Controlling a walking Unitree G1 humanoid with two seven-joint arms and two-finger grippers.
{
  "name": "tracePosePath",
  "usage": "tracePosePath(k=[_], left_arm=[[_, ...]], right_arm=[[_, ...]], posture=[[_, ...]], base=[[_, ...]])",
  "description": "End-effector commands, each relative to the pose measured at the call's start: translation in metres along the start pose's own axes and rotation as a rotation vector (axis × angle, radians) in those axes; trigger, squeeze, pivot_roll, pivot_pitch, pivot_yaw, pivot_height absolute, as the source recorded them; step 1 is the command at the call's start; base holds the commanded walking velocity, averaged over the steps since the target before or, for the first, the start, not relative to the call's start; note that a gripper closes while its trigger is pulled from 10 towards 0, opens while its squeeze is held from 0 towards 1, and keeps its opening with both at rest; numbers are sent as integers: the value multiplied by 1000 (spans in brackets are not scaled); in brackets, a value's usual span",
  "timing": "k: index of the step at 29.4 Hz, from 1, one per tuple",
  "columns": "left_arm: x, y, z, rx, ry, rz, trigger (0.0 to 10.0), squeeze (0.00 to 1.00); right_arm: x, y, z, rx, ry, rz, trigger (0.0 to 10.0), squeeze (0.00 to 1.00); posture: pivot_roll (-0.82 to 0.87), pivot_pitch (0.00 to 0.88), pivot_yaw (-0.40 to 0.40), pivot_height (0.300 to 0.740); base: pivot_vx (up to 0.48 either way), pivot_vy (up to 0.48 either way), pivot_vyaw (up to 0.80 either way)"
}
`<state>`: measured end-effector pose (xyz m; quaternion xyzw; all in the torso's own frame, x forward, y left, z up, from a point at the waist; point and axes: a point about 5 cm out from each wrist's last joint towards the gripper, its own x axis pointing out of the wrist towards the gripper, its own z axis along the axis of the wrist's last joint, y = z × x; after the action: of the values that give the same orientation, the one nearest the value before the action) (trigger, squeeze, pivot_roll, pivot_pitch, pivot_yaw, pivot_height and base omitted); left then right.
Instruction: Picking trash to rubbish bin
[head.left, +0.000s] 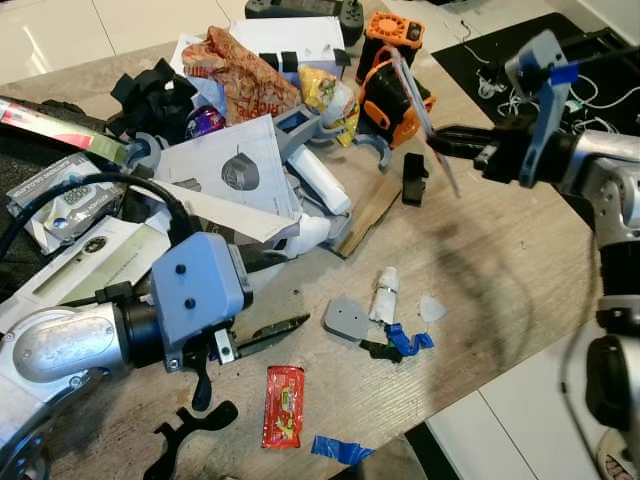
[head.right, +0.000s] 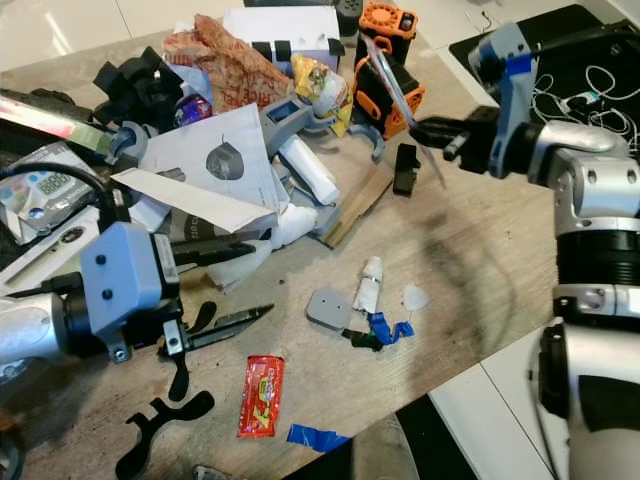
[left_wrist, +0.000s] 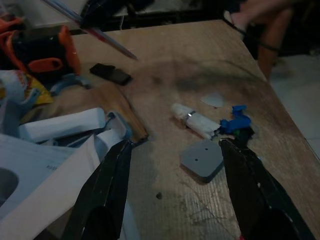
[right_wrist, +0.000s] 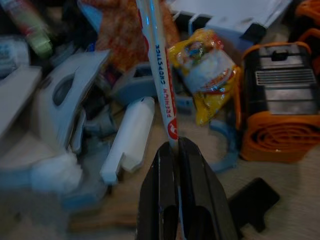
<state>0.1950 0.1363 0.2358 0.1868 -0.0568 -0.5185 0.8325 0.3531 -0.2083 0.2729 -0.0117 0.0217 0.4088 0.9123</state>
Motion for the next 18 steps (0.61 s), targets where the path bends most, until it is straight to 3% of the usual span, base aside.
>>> tracePosePath(k=[1,4,5,11,18], left_arm=[[2,-1,-2,-21,-22,10,10000,0],[4,4,-4,-46,-48,45,10000,0],[6,13,-5,-83,-99,107,10000,0],[17,37,-12,-180,-235,253,10000,0],[31,41,-23,-234,-280,329,10000,0]], right_arm=[[-1,2,-8,43,-3,-7,39,0],[5,7,-20,70,-4,-6,39,0],[14,14,-29,108,-26,-9,10000,0],[42,24,-28,171,-132,-23,10000,0],[47,43,-29,152,-164,-5,10000,0]], posture=[[-113,176,-20,740],[-113,160,-21,740],[-111,114,-26,740],[-101,18,-29,740],[-98,0,-34,740]], base=[[0,0,0],[0,0,0],[0,0,0],[0,0,0],[0,0,0]])
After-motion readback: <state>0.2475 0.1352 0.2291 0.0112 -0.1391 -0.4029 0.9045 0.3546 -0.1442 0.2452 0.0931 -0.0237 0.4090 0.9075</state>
